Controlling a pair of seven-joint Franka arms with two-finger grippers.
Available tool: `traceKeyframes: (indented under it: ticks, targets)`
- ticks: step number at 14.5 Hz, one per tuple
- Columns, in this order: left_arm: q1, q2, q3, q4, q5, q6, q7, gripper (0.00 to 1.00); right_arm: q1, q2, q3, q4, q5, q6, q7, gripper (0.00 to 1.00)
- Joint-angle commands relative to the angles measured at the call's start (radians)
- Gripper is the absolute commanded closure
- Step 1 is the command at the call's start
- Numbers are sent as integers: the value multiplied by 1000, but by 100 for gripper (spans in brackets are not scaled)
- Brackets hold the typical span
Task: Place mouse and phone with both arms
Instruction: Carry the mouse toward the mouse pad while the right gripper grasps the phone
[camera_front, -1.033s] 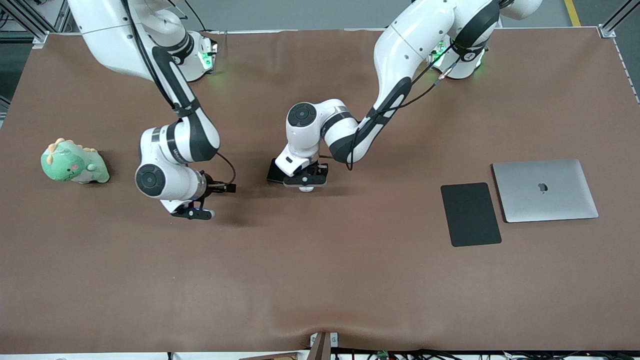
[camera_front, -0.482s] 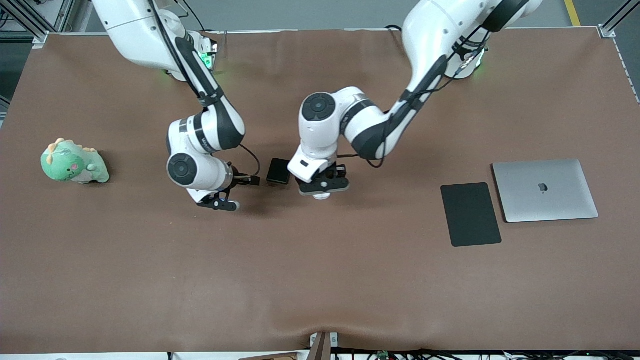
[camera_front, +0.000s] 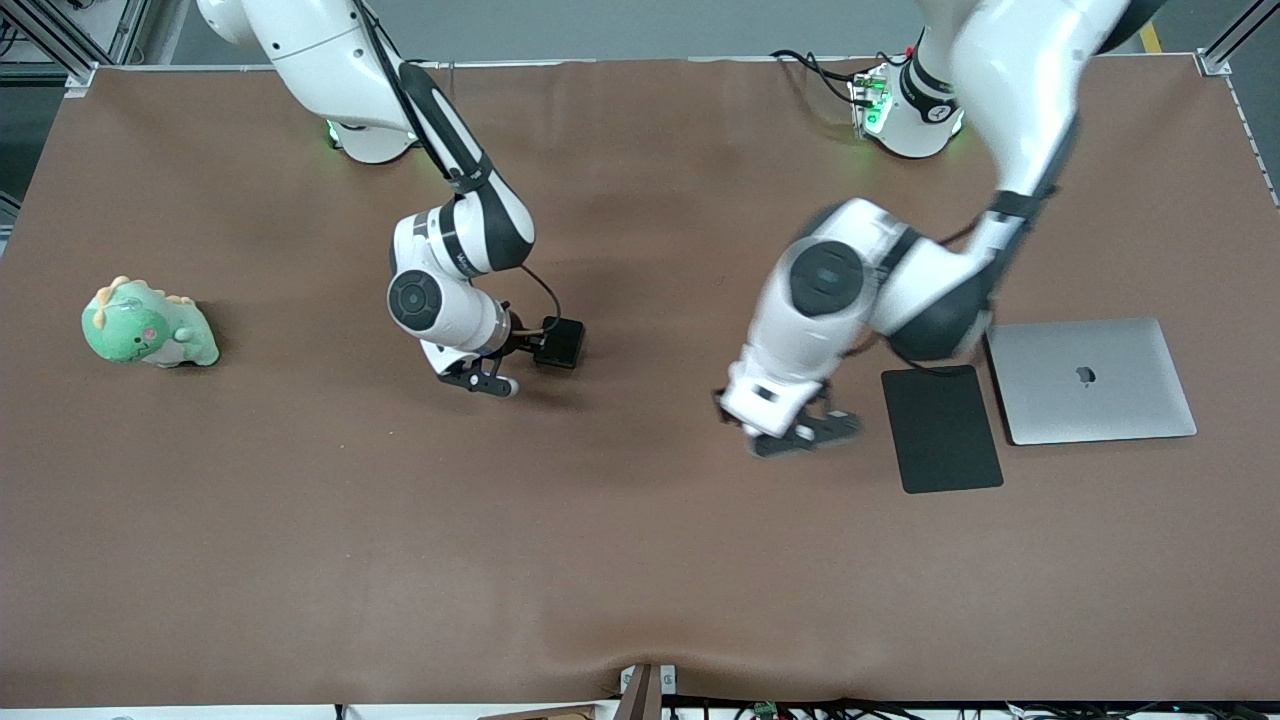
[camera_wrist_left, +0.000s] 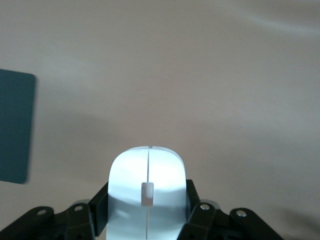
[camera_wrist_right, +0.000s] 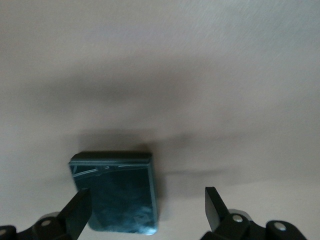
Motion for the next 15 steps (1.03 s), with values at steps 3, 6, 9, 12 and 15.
traceKeyframes:
  ticks: [3,6,9,12,15]
  targets:
    - [126,-37,-23,-76,3,-9,96,100,74,14,-9,-9,32,86,68,0]
    - [186,-48,-23,-102,19,-5,193,100,81,26,-9,-11,32,112,70,0]
    - [239,-54,-23,-148,39,26,309,100,112,67,-10,-9,32,164,90,0]
    - [319,-54,-23,-200,42,88,460,100,115,75,-10,-8,32,169,82,33]
    - [373,-51,-23,-272,42,199,548,100,100,64,-12,0,32,143,87,100]
